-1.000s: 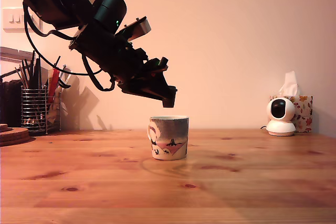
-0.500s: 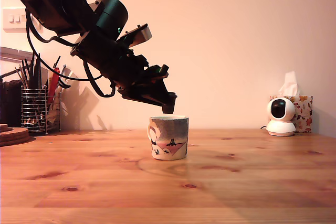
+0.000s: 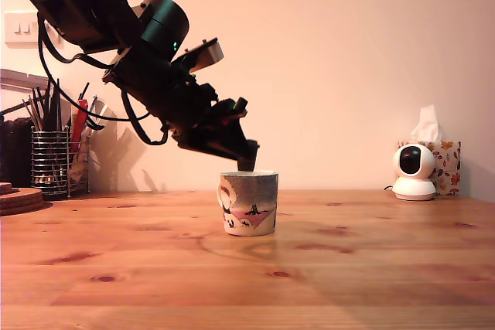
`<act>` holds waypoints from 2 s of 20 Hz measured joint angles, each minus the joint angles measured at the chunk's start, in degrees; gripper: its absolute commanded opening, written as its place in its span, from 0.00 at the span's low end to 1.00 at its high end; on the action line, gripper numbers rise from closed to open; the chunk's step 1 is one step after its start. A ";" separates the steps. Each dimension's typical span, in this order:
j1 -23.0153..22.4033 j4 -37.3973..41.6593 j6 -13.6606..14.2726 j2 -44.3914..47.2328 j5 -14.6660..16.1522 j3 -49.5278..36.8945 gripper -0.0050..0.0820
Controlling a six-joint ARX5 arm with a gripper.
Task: Pick up the coffee capsules on the table and drop them inside the coffee cup
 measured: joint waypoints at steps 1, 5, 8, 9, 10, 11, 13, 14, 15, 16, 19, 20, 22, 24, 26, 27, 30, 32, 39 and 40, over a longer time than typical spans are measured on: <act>0.02 -0.22 0.00 0.00 -0.11 0.00 0.60; -0.02 -0.72 -0.02 0.00 -0.52 0.00 0.66; -0.22 -1.05 0.02 0.00 -0.55 0.00 0.66; -0.28 -1.05 0.02 0.00 -0.55 0.00 0.66; -0.35 -1.05 0.02 0.00 -0.55 0.00 0.65; -0.37 -1.05 0.02 0.00 -0.55 0.00 0.65; -0.37 -1.05 0.02 0.00 -0.57 0.00 0.65; -0.35 -1.05 0.02 0.00 -0.55 0.00 0.65; -0.37 -1.05 0.02 0.00 -0.55 0.00 0.65; -0.37 -1.05 0.04 0.00 -0.55 0.00 0.65; -0.37 -1.07 0.02 0.00 -0.57 0.00 0.56; -0.37 -1.09 0.04 0.00 -0.55 0.00 0.51; -0.37 -1.11 0.02 0.00 -0.55 0.00 0.36; -0.37 -1.18 0.04 -0.09 -0.55 0.00 0.13; -0.37 -1.60 0.02 -0.52 -0.55 0.00 0.04; -0.37 -2.29 0.02 -1.11 -0.55 0.00 0.04; -0.35 -5.38 0.02 -4.70 -0.52 0.00 0.04; 0.24 -8.17 0.02 -7.50 0.42 0.00 0.04; 6.60 -14.93 -0.02 -10.01 7.43 0.00 0.04; 7.56 -14.95 -0.02 -10.01 7.50 0.00 0.04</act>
